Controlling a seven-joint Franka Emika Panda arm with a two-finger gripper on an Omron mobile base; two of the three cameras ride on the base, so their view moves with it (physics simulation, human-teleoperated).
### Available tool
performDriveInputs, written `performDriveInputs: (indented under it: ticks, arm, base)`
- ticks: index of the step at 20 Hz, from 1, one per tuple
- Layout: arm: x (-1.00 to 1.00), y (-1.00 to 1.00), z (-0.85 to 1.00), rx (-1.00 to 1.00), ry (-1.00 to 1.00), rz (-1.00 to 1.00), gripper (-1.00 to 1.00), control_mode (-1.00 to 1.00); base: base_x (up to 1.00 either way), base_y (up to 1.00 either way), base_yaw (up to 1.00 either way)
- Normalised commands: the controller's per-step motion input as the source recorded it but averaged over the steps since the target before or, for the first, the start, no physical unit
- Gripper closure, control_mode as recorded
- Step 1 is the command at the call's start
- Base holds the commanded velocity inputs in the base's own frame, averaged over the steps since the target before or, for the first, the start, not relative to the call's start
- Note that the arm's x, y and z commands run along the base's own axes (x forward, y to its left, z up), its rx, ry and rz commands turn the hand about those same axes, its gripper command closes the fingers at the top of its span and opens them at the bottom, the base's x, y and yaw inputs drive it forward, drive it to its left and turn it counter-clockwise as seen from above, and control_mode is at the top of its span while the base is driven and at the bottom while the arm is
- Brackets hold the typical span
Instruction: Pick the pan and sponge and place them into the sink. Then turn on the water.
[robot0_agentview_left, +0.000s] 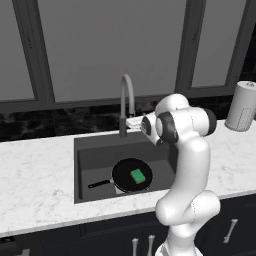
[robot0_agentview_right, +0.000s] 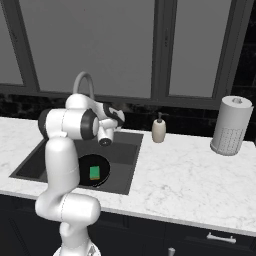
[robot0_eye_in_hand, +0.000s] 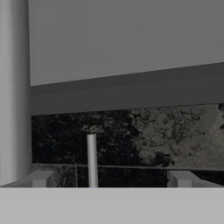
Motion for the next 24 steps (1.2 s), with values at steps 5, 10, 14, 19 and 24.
performDriveInputs:
  ticks: [5, 10, 14, 19, 24]
  arm:
    - [0.08, 0.0, -0.01, 0.0, 0.0, 0.0, -1.0, -1.0]
    - [0.0, -0.06, -0.01, 0.0, 0.0, 0.0, -1.0, -1.0]
    - [0.0, -0.16, 0.0, 0.0, 0.0, 0.0, -1.0, -1.0]
    - [0.0, -0.13, 0.0, 0.0, 0.0, 0.0, -1.0, -1.0]
    - [0.03, -0.01, 0.0, 0.0, 0.0, 0.0, -1.0, -1.0]
  base:
    - [0.0, 0.0, 0.0]
    - [0.0, 0.0, 0.0]
    - [0.0, 0.0, 0.0]
    - [0.0, 0.0, 0.0]
    - [0.0, 0.0, 0.0]
